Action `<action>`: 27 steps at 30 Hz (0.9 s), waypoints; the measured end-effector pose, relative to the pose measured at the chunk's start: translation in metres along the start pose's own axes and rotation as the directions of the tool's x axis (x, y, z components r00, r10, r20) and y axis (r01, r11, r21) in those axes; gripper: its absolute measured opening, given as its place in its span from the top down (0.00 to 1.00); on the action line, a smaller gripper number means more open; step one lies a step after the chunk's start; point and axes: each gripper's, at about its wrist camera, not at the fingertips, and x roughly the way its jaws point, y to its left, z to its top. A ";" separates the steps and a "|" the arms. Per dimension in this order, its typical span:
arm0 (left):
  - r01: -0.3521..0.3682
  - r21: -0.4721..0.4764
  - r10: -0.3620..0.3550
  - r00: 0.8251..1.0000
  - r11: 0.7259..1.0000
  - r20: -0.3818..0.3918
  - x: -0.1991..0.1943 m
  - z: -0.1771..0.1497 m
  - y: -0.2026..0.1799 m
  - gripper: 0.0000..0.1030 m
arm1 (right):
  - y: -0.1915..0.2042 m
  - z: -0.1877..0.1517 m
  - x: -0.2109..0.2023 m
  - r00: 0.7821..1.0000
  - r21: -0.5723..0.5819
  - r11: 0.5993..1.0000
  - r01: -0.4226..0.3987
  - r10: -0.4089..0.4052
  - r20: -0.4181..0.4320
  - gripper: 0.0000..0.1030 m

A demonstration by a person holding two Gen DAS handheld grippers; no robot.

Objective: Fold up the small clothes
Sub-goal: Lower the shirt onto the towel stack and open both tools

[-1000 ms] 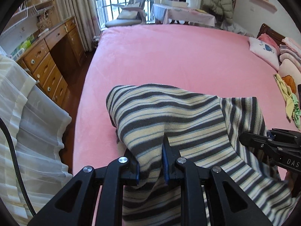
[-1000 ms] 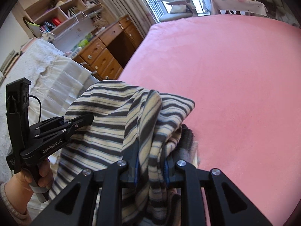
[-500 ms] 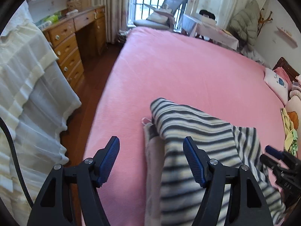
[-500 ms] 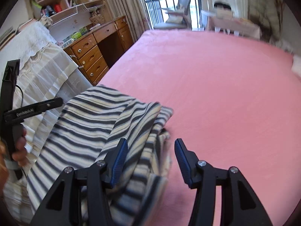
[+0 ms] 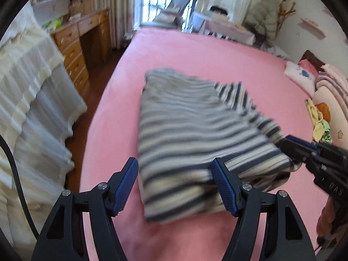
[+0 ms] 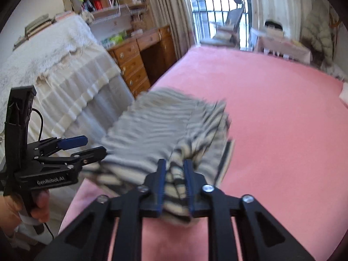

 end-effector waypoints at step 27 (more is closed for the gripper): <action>-0.016 -0.164 0.023 0.999 0.986 0.041 -0.057 -0.052 -0.009 0.25 | 0.018 -0.046 -0.042 0.998 0.013 0.998 0.063 -0.063 0.013 0.73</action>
